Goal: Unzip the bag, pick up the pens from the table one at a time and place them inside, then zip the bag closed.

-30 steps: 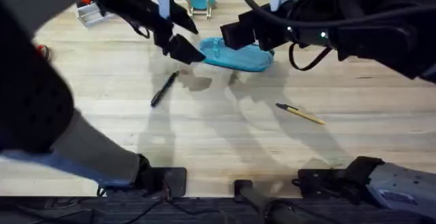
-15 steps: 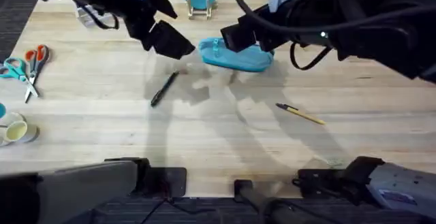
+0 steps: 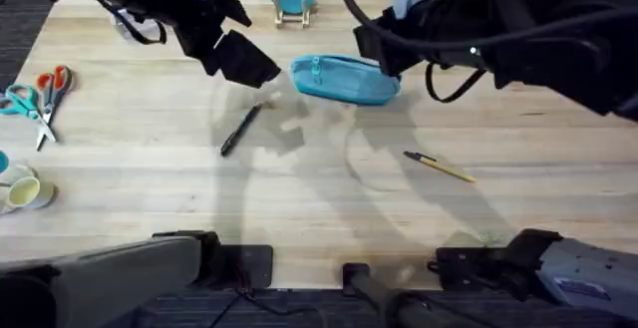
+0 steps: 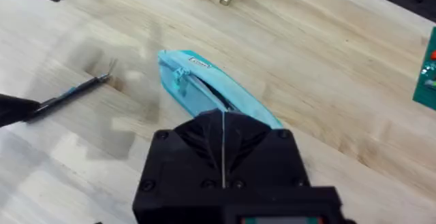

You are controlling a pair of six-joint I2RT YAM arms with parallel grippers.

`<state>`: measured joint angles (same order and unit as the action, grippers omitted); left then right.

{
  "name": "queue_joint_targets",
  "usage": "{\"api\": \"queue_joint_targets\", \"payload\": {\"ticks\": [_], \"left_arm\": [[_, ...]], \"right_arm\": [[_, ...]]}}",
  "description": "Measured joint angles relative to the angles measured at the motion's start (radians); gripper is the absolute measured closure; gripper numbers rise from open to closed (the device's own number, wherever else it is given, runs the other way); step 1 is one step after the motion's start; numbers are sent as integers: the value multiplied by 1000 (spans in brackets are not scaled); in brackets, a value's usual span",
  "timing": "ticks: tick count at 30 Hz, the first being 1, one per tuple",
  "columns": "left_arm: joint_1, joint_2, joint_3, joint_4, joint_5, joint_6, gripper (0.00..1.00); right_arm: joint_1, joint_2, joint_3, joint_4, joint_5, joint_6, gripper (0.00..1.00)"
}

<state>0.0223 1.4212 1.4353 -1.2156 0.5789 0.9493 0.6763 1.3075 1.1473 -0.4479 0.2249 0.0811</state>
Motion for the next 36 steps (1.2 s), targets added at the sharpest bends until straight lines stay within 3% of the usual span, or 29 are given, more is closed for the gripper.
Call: {"api": "queue_joint_targets", "payload": {"ticks": [6,13,23,27,36], "left_arm": [[0,0,0,0,0,0,5],[0,0,0,0,0,0,6],[0,0,0,0,0,0,5],[0,0,0,0,0,0,5],[0,0,0,0,0,-1,5]], "right_arm": [[-20,0,0,-2,-1,-15,971],[-28,0,0,-12,-6,-238,973],[-82,0,9,-355,-138,-431,972],[-129,0,9,-391,-152,-484,972],[-238,26,64,-473,-302,-420,973]]}}
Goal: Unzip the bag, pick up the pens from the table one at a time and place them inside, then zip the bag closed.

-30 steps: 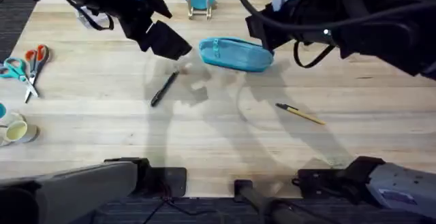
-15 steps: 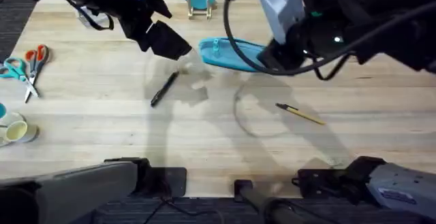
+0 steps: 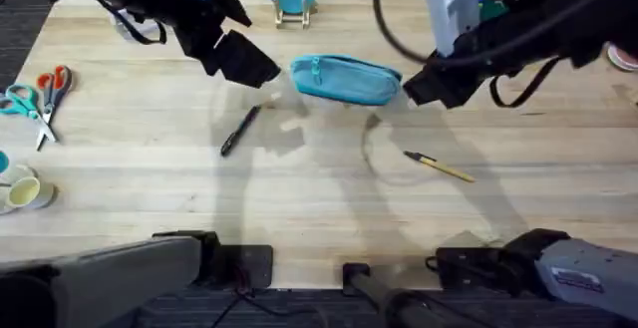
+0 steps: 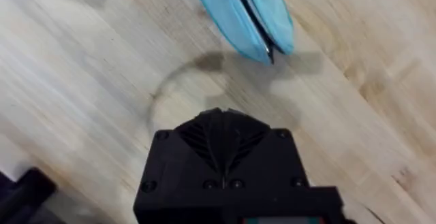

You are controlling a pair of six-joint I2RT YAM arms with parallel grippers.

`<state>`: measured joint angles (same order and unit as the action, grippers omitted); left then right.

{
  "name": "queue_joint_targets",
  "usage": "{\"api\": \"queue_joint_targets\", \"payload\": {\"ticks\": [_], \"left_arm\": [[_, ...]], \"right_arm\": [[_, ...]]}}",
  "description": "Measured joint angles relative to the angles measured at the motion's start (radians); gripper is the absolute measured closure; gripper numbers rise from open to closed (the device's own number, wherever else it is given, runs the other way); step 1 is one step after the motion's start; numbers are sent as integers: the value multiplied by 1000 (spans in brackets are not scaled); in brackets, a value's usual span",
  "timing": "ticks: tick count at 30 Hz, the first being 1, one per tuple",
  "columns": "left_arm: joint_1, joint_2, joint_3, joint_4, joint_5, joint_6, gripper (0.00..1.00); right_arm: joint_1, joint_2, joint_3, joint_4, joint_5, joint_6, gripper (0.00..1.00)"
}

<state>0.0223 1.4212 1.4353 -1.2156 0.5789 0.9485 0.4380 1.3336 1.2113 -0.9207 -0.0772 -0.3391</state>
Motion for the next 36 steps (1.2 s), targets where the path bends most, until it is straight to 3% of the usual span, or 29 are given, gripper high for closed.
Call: {"api": "queue_joint_targets", "payload": {"ticks": [7,20,27,36], "left_arm": [[0,0,0,0,0,0,6],[0,0,0,0,0,-3,6],[0,0,0,0,0,-3,5],[0,0,0,0,0,-3,5]], "right_arm": [[-14,95,141,-68,-52,7,973],[-14,460,484,-158,-59,-15,973],[-11,474,507,-149,-59,-132,973],[46,478,508,-147,-59,-408,971]]}}
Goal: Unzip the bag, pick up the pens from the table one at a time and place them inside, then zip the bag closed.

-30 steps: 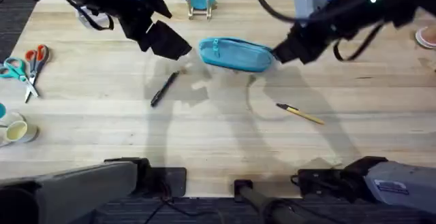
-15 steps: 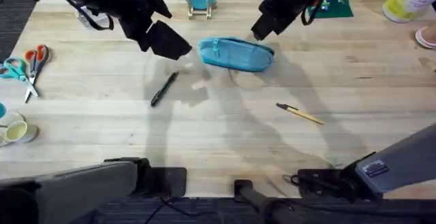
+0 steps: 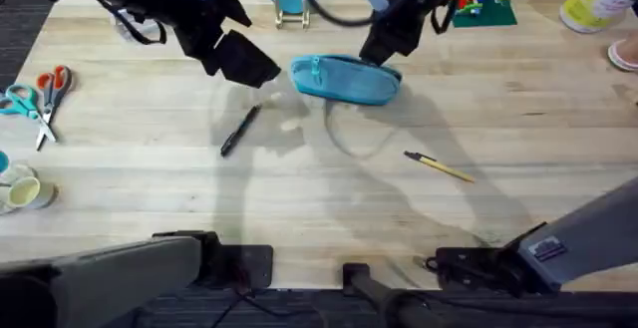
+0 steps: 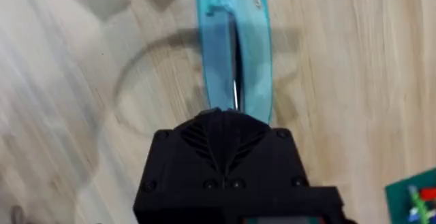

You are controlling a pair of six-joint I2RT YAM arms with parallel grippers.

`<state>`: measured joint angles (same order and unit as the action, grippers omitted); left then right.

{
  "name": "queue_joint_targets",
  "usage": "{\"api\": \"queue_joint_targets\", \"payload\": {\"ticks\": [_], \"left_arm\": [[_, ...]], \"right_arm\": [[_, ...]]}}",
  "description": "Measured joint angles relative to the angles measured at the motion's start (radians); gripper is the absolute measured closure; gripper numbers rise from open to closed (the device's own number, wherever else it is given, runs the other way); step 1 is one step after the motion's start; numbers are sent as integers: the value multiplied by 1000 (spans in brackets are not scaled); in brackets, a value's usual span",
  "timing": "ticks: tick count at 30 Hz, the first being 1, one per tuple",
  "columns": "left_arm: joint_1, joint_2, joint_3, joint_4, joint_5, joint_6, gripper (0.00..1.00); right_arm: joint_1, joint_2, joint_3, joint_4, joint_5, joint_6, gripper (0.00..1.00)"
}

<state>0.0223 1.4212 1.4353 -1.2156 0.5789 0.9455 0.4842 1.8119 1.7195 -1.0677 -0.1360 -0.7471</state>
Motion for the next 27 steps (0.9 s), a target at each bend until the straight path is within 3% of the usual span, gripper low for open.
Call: {"api": "queue_joint_targets", "payload": {"ticks": [9,27], "left_arm": [[0,0,0,0,0,0,5],[0,0,0,0,0,0,6]], "right_arm": [[17,48,0,-2,0,-88,971],[17,56,0,53,24,-99,971]]}}
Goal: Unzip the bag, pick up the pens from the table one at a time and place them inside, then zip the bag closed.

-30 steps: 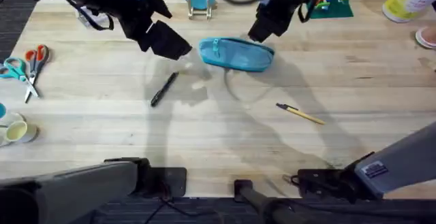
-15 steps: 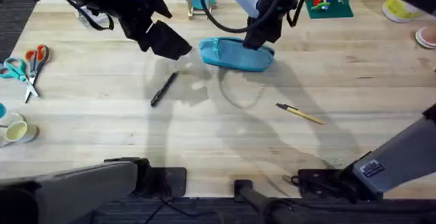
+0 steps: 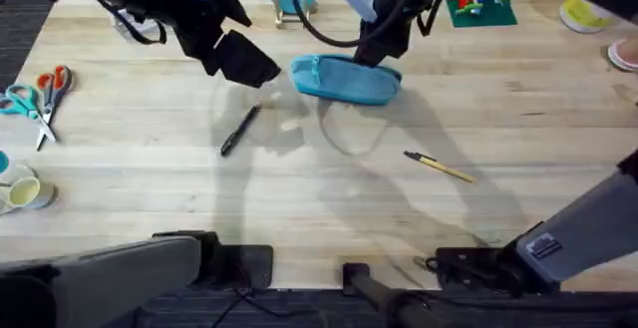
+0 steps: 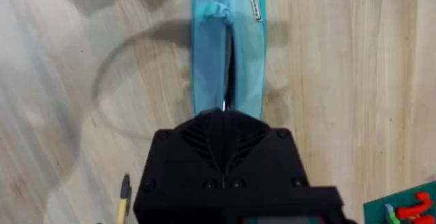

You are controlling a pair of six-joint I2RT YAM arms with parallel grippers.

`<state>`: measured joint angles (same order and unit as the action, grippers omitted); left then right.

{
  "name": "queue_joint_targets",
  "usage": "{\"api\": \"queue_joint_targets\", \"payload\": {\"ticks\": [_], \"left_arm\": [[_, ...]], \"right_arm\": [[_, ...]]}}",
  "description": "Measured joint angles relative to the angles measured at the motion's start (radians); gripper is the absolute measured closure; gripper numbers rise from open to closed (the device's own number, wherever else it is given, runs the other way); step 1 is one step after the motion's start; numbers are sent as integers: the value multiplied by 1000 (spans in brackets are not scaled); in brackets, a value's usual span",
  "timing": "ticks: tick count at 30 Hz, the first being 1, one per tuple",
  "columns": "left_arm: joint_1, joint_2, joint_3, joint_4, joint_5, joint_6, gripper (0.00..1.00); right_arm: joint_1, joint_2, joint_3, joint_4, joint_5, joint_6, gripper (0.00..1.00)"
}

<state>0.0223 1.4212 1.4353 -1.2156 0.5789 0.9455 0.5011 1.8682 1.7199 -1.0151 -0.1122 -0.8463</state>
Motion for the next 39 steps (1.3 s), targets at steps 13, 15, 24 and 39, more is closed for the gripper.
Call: {"api": "queue_joint_targets", "payload": {"ticks": [13,15,24,39], "left_arm": [[0,0,0,0,0,0,6],[0,0,0,0,0,0,6],[0,0,0,0,0,0,5],[0,0,0,0,0,0,5]], "right_arm": [[0,76,0,26,12,5,969],[0,78,0,27,12,5,969],[0,109,5,26,11,21,969],[1,150,6,23,11,51,969]]}}
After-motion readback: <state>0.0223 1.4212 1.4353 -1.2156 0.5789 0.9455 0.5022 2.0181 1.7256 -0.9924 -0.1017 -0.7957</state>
